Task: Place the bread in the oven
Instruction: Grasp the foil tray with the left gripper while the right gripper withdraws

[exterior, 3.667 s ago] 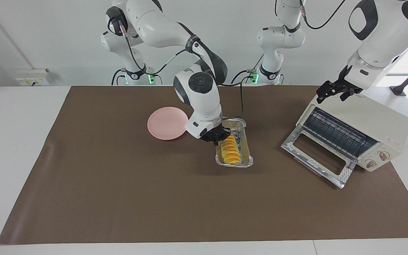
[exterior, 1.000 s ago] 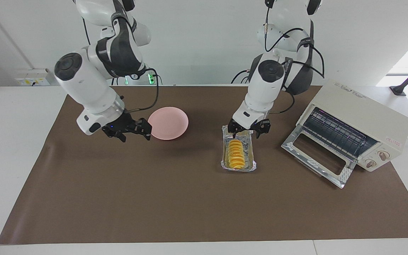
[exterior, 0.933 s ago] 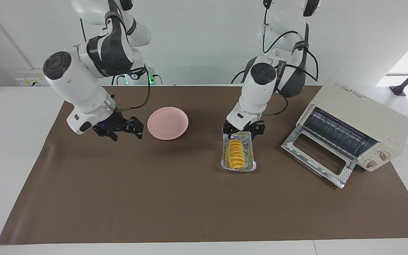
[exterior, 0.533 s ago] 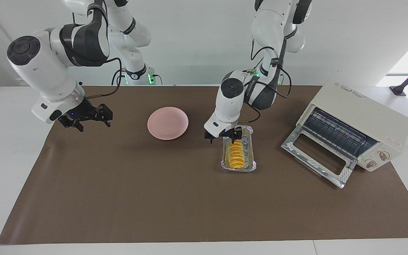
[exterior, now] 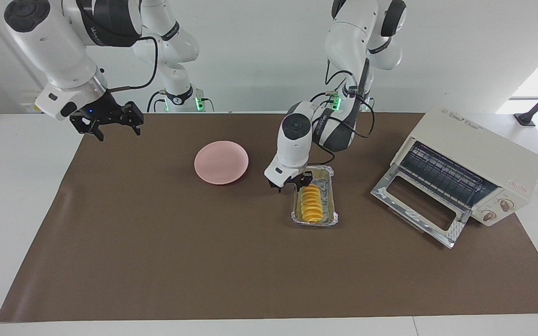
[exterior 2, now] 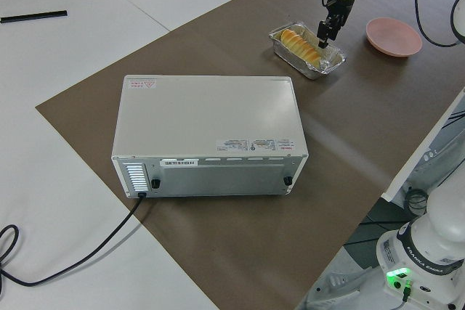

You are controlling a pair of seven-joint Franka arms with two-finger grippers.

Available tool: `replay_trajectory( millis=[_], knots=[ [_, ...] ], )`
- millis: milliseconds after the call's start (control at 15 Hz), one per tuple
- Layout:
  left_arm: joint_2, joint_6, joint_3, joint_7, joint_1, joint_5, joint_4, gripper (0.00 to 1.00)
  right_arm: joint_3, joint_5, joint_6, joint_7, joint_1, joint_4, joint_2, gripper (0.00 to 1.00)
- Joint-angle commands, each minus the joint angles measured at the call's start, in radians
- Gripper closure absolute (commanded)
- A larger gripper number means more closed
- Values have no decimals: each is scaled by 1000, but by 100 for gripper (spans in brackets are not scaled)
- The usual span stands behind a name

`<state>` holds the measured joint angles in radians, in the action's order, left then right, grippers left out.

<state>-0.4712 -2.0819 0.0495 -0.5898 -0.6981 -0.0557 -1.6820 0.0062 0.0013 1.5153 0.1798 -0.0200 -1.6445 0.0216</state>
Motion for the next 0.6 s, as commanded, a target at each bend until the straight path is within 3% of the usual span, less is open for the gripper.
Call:
replay_trajectory(
  millis=[0,200,533],
  knots=[
    [8,-1,16,-28,-11,-6,-13,100,15,-18,20,-8,-20,-98,80,0],
    [8,67,26,-36,-6,-9,5,100,15,-18,22,-8,-20,-93,77,0],
    [-29,248,130,-127,23,-27,253,100,17,0,33,-5,-38,-54,51,0]
  ],
)
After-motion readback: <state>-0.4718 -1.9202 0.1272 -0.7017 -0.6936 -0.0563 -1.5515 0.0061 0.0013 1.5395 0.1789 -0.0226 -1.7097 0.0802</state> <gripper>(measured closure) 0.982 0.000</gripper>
